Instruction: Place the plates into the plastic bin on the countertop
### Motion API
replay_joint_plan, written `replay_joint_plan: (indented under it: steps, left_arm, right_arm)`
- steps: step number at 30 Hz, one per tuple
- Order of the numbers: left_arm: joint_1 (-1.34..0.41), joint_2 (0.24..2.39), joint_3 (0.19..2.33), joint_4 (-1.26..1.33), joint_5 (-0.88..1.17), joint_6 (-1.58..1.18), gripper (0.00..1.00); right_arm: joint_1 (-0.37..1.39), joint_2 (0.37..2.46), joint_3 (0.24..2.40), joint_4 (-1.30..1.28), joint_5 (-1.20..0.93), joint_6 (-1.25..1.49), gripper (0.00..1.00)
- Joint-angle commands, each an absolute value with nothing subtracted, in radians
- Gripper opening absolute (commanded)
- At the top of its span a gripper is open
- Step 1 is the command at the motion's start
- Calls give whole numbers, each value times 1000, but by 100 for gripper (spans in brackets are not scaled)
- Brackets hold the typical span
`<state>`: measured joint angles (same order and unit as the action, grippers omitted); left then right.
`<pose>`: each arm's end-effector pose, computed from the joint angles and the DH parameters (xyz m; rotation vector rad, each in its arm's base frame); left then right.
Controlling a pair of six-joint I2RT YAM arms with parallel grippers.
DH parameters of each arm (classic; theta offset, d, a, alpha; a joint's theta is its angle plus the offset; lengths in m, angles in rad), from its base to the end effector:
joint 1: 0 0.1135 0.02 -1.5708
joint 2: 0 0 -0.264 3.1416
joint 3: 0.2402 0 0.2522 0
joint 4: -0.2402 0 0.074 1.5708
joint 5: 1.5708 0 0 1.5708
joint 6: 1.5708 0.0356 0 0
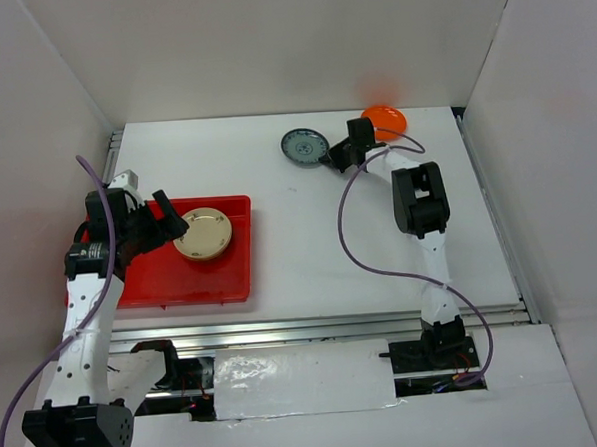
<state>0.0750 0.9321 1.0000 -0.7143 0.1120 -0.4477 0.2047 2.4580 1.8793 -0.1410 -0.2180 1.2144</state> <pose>0.1900 0.0103 0.3361 -0.5164 2.1719 -0.3289 0.5314 0.1182 0.1248 1.0871 2.2204 0.9341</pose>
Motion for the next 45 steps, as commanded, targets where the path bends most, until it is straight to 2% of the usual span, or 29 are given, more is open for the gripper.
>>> replay_joint_plan:
  steps: [1,3,7,11,15,16,22,24,25,26,28,29,31,34,35,36,37,38,39,40,41,45]
  left_arm:
    - [71,911,1014,-700,132,-423,99]
    - [71,913,1012,-686,164,-426,99]
    - [71,934,1005,-593,329,-439,99]
    - [69,1020,1032,-516,639,-440,99]
    - [69,1084,1042,-427,784,-486,99]
    - [69,1091,1043,-420,785,-498,99]
    - [69,1131,1069,-456,712,-489,99]
    - [69,1143,1057,-434,700,-500,95]
    - [69,1147,1043,-425,695,-503,92]
    - [69,1155,1034,-402,701,-515,80]
    - [69,1163,1014,-381,700,-525,68]
    - [69,1172,1009,-376,698,-526,46]
    - [69,1190,1009,-380,677,-526,24]
    - [69,1204,1020,-400,651,-522,0]
    - [69,1203,1023,-406,632,-526,0]
    - [69,1201,1026,-410,615,-531,0]
    - [69,1186,1031,-425,529,-540,0]
    - [69,1174,1028,-440,449,-575,0]
    - [69,1160,1023,-460,352,-603,0]
    - [69,1140,1008,-506,151,-629,0]
    - [74,1137,1000,-524,85,-668,0]
    - [110,1152,930,-526,12,-709,0]
  right_arm:
    - [207,2412,1823,-149,-216,1213,0]
    - [228,2275,1673,-63,-183,1198,0]
    - [363,1932,1496,-90,90,1018,0]
    - [544,1725,1332,-94,178,896,0]
    - [610,1618,1241,-42,14,847,0]
    - [617,1597,1224,-23,-91,844,0]
    - [661,1523,1155,63,-284,835,0]
    - [670,1517,1155,60,-330,833,0]
    - [673,1517,1155,66,-340,833,0]
    - [675,1517,1155,71,-363,834,0]
    - [672,1522,1155,95,-394,844,0]
    - [670,1525,1157,98,-412,851,0]
    - [667,1532,1161,115,-431,861,0]
    - [667,1552,1173,133,-471,870,0]
    - [666,1560,1178,138,-485,870,1]
    - [666,1578,1183,144,-511,871,10]
    - [655,1588,1178,162,-515,883,38]
    - [643,1594,1171,164,-514,891,95]
    - [631,1586,1140,157,-458,897,100]
    - [612,1569,1112,129,-404,911,100]
    - [585,1516,1077,126,-355,916,100]
    - [537,1376,904,141,-246,917,100]
